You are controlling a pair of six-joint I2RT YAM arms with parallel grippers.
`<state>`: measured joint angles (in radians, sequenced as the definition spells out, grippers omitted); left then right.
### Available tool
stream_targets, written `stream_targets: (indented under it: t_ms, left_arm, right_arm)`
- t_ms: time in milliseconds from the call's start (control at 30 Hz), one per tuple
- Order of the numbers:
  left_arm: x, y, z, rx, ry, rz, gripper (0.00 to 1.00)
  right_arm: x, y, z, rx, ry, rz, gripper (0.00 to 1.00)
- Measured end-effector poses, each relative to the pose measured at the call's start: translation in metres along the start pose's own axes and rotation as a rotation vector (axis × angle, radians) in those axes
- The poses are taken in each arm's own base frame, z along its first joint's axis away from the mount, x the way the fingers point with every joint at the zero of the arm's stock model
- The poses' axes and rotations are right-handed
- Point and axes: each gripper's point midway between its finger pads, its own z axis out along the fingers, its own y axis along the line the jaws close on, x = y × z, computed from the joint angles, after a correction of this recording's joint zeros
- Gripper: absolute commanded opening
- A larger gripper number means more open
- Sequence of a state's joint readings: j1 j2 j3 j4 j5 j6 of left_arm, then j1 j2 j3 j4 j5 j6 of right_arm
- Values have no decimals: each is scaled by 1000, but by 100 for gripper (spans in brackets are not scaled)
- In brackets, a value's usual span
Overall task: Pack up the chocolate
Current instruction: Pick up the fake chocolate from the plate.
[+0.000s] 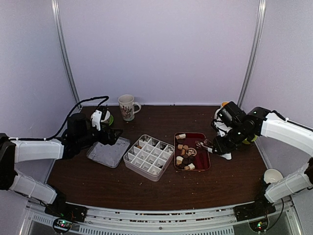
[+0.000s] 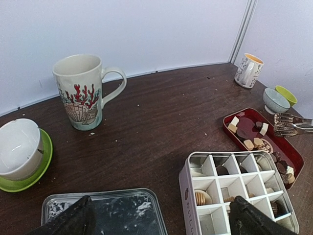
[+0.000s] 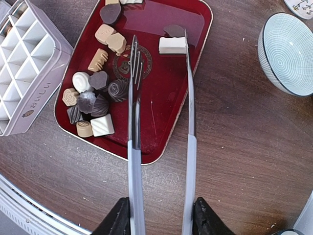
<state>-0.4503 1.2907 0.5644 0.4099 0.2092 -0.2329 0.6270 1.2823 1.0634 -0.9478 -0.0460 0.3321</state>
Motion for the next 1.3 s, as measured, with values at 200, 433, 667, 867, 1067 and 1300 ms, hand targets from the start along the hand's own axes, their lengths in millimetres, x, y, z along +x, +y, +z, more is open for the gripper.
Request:
stream_targets:
  t_ms: [200, 433, 667, 867, 1067, 1300]
  left_arm:
    - [4, 0, 0, -1, 19, -1, 98]
    - [6, 1, 0, -2, 25, 3, 98]
    - [6, 1, 0, -2, 26, 2, 98]
    - [6, 1, 0, -2, 26, 2, 98]
    - [6, 1, 0, -2, 27, 2, 98]
    - [6, 1, 0, -2, 27, 2, 98]
  right_arm:
    - [-5, -4, 0, 7, -2, 1, 44]
    - [-10, -7, 6, 18, 13, -10, 44]
    - [-9, -8, 10, 23, 26, -15, 44]
    - [-11, -8, 12, 25, 31, -14, 44]
    - [-13, -8, 14, 28, 30, -21, 44]
    - [-15, -9, 22, 32, 37, -26, 43]
